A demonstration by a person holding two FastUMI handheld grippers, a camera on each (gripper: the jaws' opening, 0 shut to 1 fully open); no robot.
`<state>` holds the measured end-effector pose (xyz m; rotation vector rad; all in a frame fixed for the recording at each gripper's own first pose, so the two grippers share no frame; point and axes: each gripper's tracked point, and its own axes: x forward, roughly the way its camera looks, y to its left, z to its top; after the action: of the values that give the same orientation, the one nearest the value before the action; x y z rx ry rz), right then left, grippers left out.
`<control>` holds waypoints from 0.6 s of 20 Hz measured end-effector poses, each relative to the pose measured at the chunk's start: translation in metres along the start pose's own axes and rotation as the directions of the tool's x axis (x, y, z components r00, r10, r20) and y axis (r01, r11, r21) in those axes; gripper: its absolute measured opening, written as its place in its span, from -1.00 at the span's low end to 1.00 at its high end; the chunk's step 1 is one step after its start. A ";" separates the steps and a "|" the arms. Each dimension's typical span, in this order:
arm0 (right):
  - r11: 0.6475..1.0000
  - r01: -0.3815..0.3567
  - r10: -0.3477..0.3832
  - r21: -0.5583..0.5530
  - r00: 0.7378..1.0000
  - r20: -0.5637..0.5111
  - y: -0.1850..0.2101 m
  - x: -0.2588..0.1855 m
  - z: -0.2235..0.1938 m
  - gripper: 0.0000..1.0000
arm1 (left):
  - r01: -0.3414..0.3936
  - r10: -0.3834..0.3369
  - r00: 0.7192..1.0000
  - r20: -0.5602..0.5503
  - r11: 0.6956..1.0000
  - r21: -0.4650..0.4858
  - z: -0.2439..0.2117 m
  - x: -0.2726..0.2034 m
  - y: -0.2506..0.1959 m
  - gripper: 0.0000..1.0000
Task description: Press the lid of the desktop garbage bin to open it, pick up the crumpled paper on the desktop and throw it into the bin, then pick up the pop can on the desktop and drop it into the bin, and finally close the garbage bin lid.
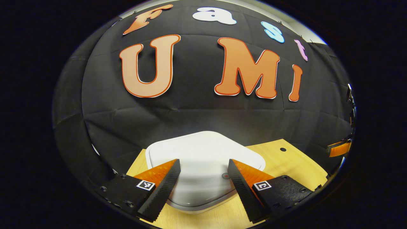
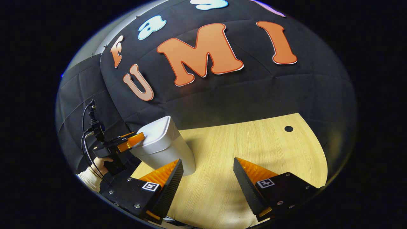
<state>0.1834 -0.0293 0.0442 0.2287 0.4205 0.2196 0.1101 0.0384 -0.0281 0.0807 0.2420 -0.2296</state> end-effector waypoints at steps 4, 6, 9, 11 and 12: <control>1.000 0.003 -0.003 -0.017 1.000 0.016 0.011 0.003 0.003 0.90 | 0.052 -0.051 0.997 0.049 0.999 -0.016 0.020 -0.009 -0.027 0.92; 1.000 0.009 -0.008 -0.020 1.000 0.028 0.014 0.004 0.003 0.90 | 0.078 -0.077 0.994 0.072 0.997 -0.001 0.032 -0.019 -0.042 0.92; 0.999 0.020 -0.018 -0.032 0.999 0.046 0.020 0.007 0.004 0.89 | 0.123 -0.124 0.986 0.108 0.992 0.013 0.044 -0.033 -0.071 0.92; 0.998 0.038 -0.034 -0.045 0.997 0.072 0.019 0.005 0.007 0.89 | 0.149 -0.149 0.982 0.115 0.989 0.006 0.046 -0.041 -0.090 0.92; 0.998 0.048 -0.044 -0.050 0.995 0.085 0.020 0.005 0.008 0.89 | 0.161 -0.160 0.980 0.117 0.987 0.003 0.045 -0.044 -0.097 0.92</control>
<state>0.1881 -0.0107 0.0548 0.1764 0.3362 0.1749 0.0563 -0.0510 0.0216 0.0412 0.1325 -0.3934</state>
